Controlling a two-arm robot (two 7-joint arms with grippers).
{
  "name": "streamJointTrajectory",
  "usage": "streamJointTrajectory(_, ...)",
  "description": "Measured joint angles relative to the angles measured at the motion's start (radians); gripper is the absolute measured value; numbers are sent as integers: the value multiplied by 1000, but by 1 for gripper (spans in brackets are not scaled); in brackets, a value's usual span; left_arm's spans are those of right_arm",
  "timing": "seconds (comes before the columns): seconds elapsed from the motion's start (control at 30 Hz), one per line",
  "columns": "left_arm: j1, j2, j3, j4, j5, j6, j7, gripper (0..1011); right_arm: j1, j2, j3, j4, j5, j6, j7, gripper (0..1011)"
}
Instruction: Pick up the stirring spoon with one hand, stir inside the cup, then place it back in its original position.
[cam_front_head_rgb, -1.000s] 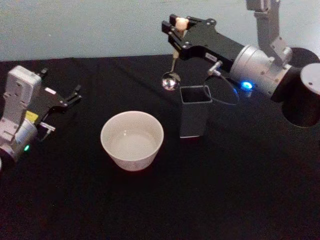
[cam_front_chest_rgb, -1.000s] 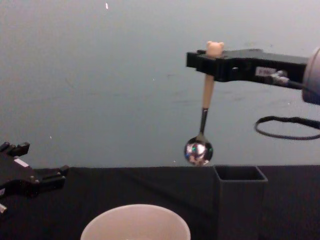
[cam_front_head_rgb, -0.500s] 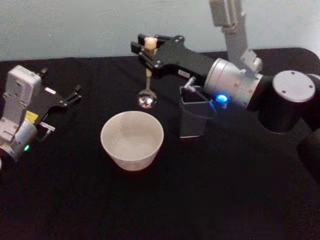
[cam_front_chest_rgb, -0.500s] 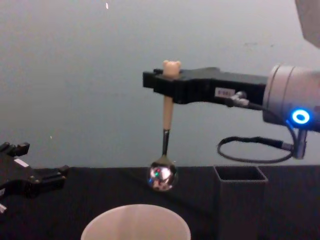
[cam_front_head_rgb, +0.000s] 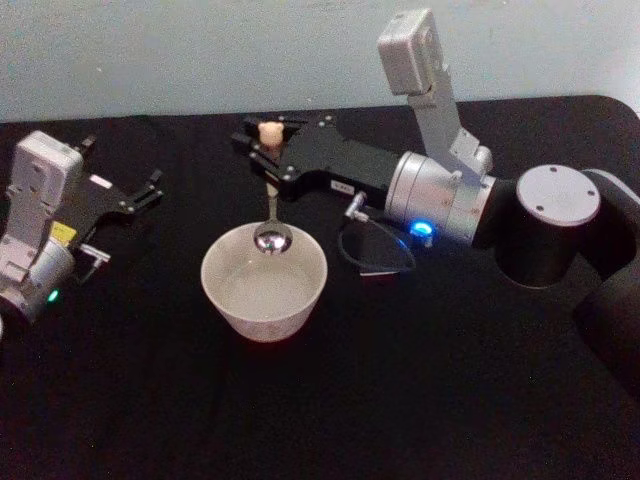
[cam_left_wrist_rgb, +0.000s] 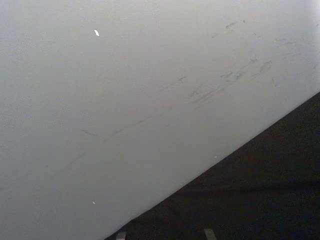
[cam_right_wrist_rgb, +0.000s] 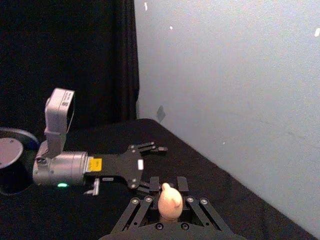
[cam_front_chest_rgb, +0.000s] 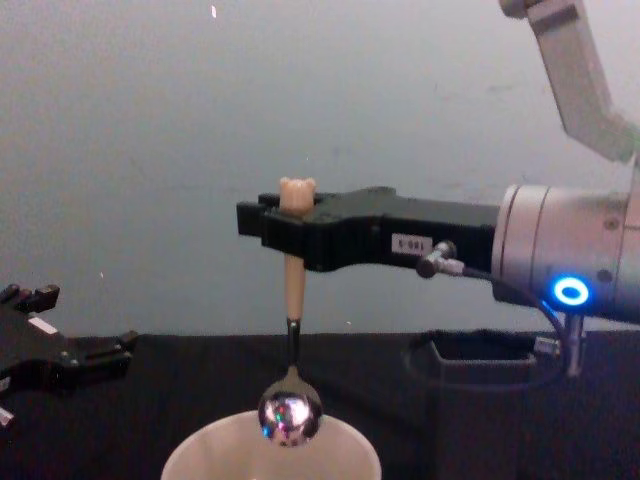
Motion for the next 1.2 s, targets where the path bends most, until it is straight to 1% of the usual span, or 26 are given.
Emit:
streamJointTrajectory(0.2, 0, 0, 0, 0, 0, 0, 0, 1001, -9, 9, -17, 8, 1, -2, 12, 211)
streamJointTrajectory(0.37, 0, 0, 0, 0, 0, 0, 0, 1001, -17, 11, -25, 25, -1, -18, 17, 211)
streamJointTrajectory(0.63, 0, 0, 0, 0, 0, 0, 0, 1001, -26, 0, -34, 66, -9, -58, 27, 211)
streamJointTrajectory(0.97, 0, 0, 0, 0, 0, 0, 0, 1001, -27, -14, -34, 97, -13, -84, 35, 211)
streamJointTrajectory(1.2, 0, 0, 0, 0, 0, 0, 0, 1001, -27, -23, -35, 116, -25, -94, 36, 211)
